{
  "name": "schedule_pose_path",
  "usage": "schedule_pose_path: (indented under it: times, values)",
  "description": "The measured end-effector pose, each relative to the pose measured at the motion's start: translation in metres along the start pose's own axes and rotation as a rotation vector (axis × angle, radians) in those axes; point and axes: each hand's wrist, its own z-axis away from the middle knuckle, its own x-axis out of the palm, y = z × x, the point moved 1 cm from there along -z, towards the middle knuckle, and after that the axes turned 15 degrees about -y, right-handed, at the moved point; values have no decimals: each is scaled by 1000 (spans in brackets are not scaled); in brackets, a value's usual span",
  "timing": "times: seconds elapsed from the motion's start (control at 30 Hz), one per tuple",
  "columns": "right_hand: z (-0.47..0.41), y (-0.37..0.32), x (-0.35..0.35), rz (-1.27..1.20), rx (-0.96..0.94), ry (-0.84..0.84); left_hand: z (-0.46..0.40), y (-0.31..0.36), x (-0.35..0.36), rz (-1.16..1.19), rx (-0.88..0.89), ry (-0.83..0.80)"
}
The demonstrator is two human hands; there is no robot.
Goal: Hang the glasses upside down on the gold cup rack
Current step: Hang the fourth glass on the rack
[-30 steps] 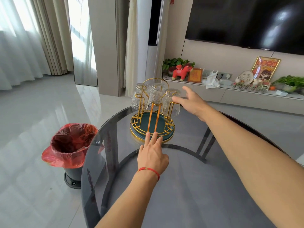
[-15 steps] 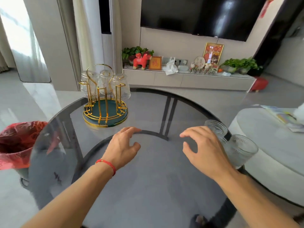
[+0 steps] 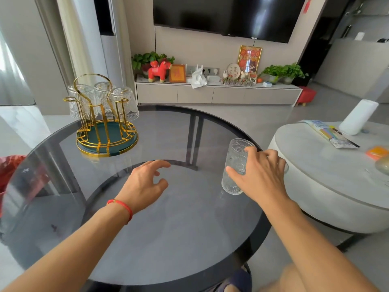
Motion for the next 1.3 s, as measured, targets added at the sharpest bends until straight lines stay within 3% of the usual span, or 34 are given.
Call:
schedule_pose_path:
  times: [0.3,0.43,0.5,0.6,0.67,0.8,0.9,1.13,1.3]
  values:
    - [5,-21,-9,-69,-77,-76,-4,13,7,175,-6,-57]
    - [19,-46,-15,-649,-257,-137,-9,16,15,378,-64,-70]
    - [20,-61,-15,-835,-340,-145,-10,19,16,601,-143,-135]
    - [18,-84,-10,-1054,-378,-212,-9,24,5,1193,-180,-315]
    - [13,-96,-4,-1095,-389,-274,-9,19,-9,1288,-157,-267]
    - [1,-123,-2,-834,-450,-494,-14,2,-31,1091,-192,140]
    - [-10,-160,-7,-586,-519,-581,-13,-6,-40,832,-169,264]
    - [-55,-220,-14,-706,-481,-366,-26,-45,-76,828,-55,503]
    - [-97,-243,-29,-988,-386,-165,-38,-92,-48,-109,-260,278]
